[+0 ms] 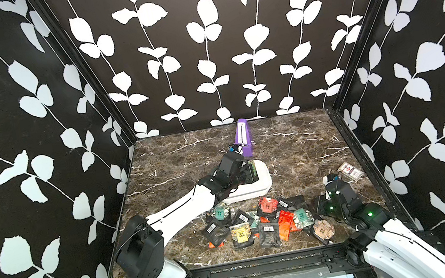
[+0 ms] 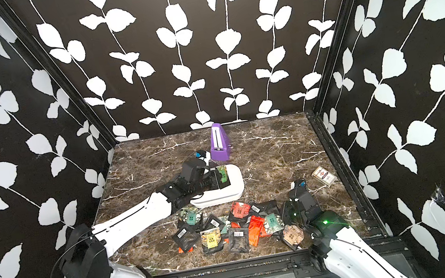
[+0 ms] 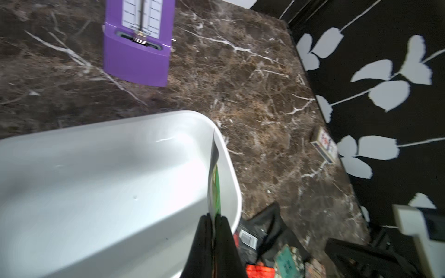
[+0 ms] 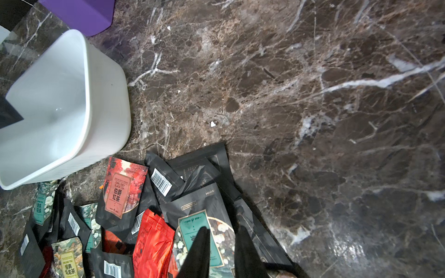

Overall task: Put the tea bags into the storage box
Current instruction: Place the tea bag in the storage box.

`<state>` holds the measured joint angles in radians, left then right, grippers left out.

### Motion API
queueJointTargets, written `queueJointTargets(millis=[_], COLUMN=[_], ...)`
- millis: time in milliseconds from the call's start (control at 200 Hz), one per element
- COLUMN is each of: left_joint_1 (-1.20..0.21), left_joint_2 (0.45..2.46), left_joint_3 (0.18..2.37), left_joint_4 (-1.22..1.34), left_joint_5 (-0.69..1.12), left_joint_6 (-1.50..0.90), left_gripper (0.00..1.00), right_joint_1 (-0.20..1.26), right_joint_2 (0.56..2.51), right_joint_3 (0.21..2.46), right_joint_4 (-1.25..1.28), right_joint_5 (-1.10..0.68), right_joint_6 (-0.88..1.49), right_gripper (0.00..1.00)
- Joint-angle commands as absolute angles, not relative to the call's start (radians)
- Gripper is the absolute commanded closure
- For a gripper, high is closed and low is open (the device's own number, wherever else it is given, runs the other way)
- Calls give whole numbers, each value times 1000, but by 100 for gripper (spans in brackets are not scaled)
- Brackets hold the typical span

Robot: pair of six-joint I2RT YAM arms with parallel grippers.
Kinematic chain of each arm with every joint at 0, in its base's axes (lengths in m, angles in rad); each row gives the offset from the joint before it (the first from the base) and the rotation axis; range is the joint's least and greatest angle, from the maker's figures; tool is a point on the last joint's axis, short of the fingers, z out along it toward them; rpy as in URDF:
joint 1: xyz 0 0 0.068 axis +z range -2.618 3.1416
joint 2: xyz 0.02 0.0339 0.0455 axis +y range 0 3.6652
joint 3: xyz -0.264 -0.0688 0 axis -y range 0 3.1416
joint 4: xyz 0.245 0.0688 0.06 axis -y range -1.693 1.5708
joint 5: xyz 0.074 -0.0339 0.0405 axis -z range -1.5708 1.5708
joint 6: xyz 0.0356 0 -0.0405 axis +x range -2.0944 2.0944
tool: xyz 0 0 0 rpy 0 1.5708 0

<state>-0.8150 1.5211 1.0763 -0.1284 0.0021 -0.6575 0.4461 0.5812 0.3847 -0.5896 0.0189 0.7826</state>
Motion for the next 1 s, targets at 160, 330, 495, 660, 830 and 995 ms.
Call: queueJointTargets(millis=[160, 330, 495, 660, 830, 995], left_joint_1=[-769, -762, -756, -745, -743, -743], left_joint_2=[1671, 1738, 1737, 1729, 1614, 1459], left_joint_3=[1195, 1253, 1240, 1267, 1273, 1198], left_joint_4=[-145, -187, -199, -260, -316, -279], left_joint_5=[58, 59, 55, 66, 3, 69], left_joint_6=[-604, -600, -593, -574, -521, -541], left_gripper=[100, 100, 95, 63, 51, 51], right_joint_1=[454, 454, 454, 454, 454, 454], right_joint_2=[569, 539, 525, 524, 545, 552], right_joint_3=[368, 348, 334, 339, 345, 338], right_joint_4=[-625, -645, -646, -650, -640, -605], right_joint_5=[38, 43, 31, 30, 17, -17], right_joint_6=[788, 795, 803, 801, 788, 797], right_gripper=[77, 73, 72, 69, 67, 67])
